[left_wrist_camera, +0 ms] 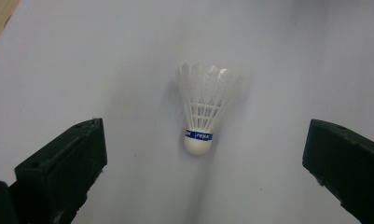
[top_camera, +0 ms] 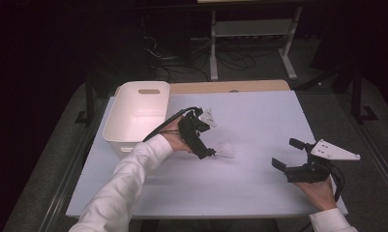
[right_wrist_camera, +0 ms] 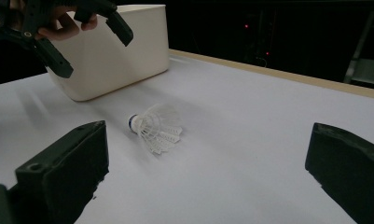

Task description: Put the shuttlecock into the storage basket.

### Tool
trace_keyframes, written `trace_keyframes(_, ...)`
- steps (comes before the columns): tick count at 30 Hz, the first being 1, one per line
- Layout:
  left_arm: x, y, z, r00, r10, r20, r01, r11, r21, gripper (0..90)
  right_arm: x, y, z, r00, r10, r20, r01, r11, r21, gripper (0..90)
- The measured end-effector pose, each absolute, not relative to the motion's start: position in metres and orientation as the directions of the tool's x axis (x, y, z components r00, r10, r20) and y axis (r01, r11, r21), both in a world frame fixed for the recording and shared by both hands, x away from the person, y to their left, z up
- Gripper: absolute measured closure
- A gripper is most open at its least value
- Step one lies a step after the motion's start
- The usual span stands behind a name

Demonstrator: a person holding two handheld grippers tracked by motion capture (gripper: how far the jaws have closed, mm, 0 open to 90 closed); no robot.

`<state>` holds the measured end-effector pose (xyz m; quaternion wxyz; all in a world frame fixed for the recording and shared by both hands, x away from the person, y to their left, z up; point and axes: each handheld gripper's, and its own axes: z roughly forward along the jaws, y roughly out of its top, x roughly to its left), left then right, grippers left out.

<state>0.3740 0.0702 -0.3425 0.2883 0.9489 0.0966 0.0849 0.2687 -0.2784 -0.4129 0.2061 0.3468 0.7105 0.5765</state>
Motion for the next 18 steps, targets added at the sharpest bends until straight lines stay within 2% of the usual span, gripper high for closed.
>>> trace_keyframes(18, 0.373, 0.052, -0.362, 0.977, 0.196, 0.086, 0.121, -0.837, 0.533, 0.0, 0.268, -0.278, -0.413, -0.678, 0.728, 0.101, 0.252, 0.101, 0.962, 0.0)
